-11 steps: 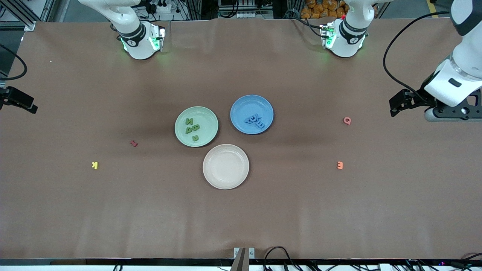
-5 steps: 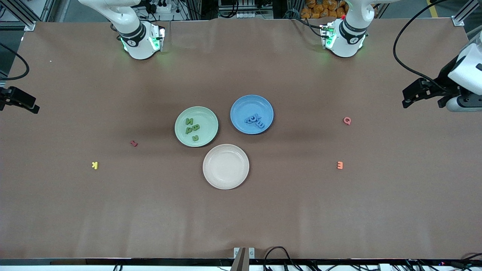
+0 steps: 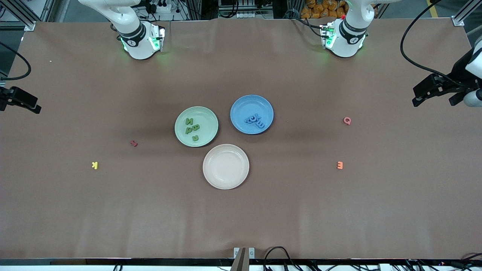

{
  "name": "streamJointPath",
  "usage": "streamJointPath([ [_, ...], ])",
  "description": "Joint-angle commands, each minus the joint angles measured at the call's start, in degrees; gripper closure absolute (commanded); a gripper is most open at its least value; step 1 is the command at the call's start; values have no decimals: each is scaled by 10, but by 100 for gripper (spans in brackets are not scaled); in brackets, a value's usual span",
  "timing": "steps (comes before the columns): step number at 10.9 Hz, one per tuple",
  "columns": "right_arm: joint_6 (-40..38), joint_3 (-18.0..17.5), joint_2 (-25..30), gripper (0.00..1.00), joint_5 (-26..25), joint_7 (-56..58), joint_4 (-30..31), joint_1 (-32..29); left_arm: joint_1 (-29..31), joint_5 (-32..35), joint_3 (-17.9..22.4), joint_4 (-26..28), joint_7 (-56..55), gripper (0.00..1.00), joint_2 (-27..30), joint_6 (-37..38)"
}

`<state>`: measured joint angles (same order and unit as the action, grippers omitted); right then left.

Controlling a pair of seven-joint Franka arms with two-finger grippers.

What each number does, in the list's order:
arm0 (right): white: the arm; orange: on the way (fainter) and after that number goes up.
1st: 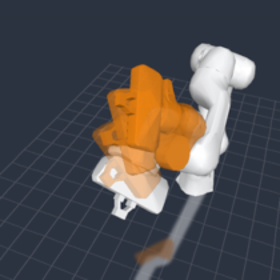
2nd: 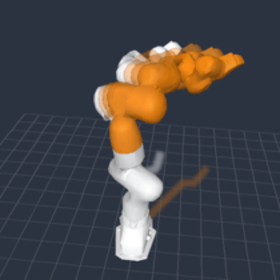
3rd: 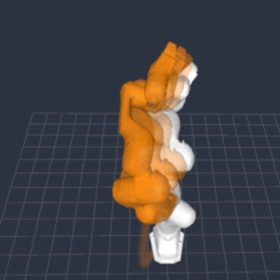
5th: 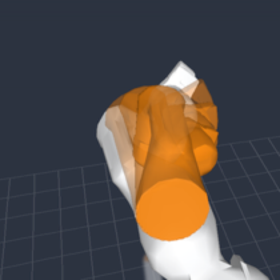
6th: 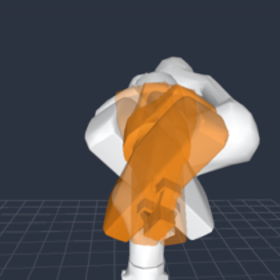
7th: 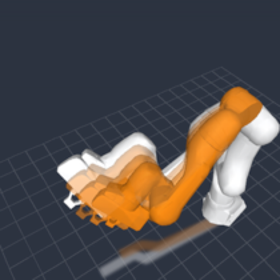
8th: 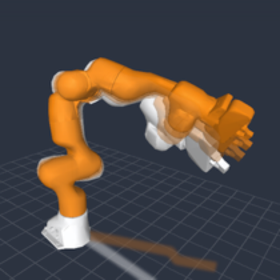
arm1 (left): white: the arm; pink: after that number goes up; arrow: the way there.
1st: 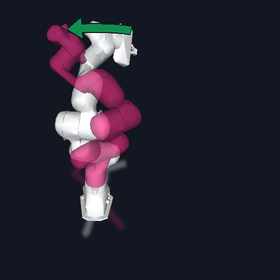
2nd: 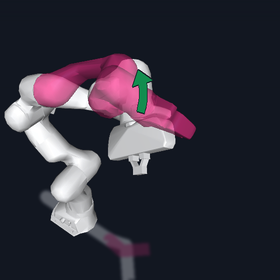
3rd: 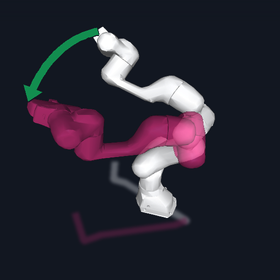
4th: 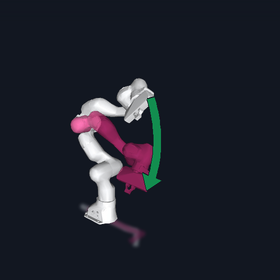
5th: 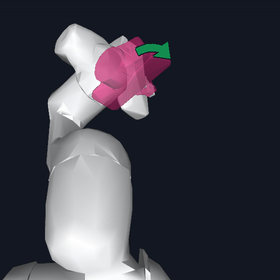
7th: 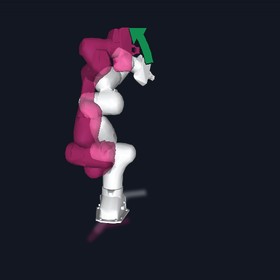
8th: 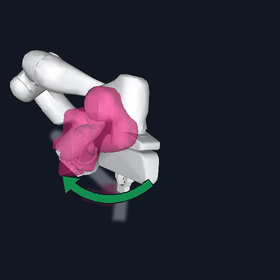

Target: Sort letters by color into matching plates

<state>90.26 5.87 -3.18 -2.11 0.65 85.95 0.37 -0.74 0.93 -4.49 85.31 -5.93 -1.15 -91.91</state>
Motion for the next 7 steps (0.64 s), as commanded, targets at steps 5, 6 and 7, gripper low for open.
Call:
streamJointPath([
  [5, 0, 1, 3, 0, 8, -1, 1, 2, -5, -8, 1, 2, 14, 0, -10, -18],
  [6, 0, 1, 3, 0, 8, -1, 1, 2, -5, -9, 1, 4, 14, 0, -10, -24],
  [7, 0, 1, 3, 0, 8, -1, 1, 2, -7, -11, 1, 4, 14, 0, -10, -25],
])
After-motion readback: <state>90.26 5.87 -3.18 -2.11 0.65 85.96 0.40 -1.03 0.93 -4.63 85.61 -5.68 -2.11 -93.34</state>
